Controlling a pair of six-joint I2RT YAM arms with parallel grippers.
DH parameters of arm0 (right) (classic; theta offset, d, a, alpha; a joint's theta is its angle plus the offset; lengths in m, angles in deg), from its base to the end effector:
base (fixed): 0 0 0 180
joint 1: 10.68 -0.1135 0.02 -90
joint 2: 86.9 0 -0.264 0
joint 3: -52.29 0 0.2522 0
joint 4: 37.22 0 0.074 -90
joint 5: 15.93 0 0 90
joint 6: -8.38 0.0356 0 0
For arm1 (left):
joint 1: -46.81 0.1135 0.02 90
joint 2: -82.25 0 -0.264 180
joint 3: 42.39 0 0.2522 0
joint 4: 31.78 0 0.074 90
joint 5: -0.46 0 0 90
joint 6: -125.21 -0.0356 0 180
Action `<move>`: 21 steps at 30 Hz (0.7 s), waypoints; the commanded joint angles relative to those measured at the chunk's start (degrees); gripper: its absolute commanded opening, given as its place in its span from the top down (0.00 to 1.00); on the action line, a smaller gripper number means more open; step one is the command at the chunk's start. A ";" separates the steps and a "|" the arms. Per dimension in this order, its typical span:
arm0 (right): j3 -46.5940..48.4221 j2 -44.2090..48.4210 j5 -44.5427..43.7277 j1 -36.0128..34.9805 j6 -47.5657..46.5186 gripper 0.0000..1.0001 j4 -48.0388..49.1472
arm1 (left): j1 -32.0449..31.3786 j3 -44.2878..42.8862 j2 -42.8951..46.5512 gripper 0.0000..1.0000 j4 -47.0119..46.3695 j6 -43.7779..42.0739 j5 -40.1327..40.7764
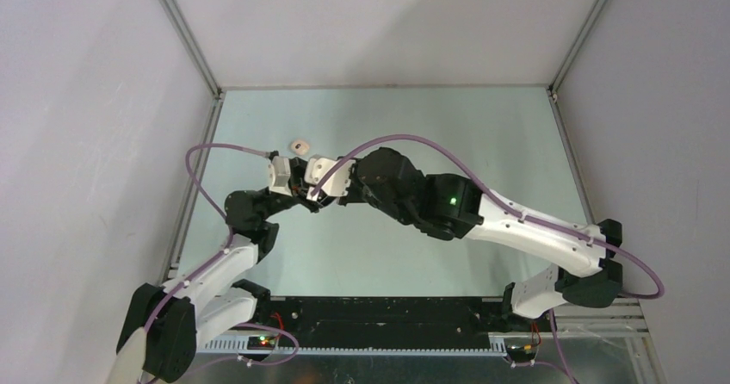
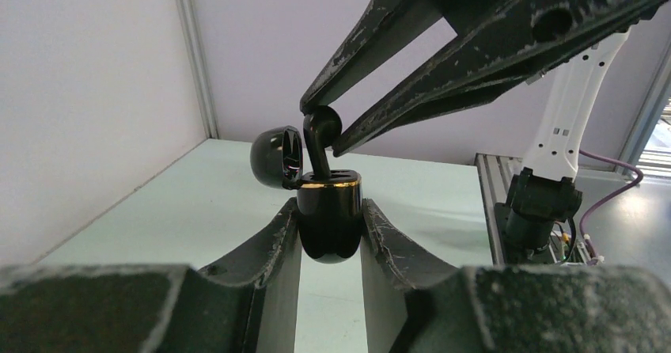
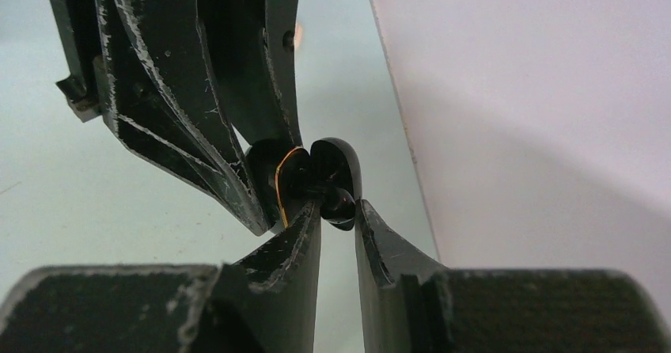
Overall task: Insert the wireless bluetooth earbuds into the charging case
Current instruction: Place the earbud in the charging case.
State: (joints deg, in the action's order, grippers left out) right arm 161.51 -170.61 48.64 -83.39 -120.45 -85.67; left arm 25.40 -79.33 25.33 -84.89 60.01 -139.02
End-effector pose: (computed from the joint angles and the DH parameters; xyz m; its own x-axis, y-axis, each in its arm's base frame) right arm 0.1086 0.2976 0.4432 0.3767 -0.6950 -0.6125 -0.6528 0.2699 -0.7078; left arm 0.1710 -0.0961 0.3016 0.1138 -0.3374 -0.9345 0.9667 0.2545 0.0259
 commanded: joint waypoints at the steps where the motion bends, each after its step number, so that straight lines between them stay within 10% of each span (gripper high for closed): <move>1: 1.89 -1.58 -3.67 -1.21 -0.08 0.75 3.39 | 0.40 0.15 1.18 1.00 -2.48 -1.19 0.65; 21: 5.22 -3.75 -8.30 -2.64 2.22 0.75 3.44 | 1.21 0.59 1.00 1.00 -2.06 -0.26 2.34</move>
State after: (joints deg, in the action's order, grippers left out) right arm 164.22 -174.37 42.02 -85.31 -119.46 -84.45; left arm 26.04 -79.29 25.33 -84.67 60.16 -138.01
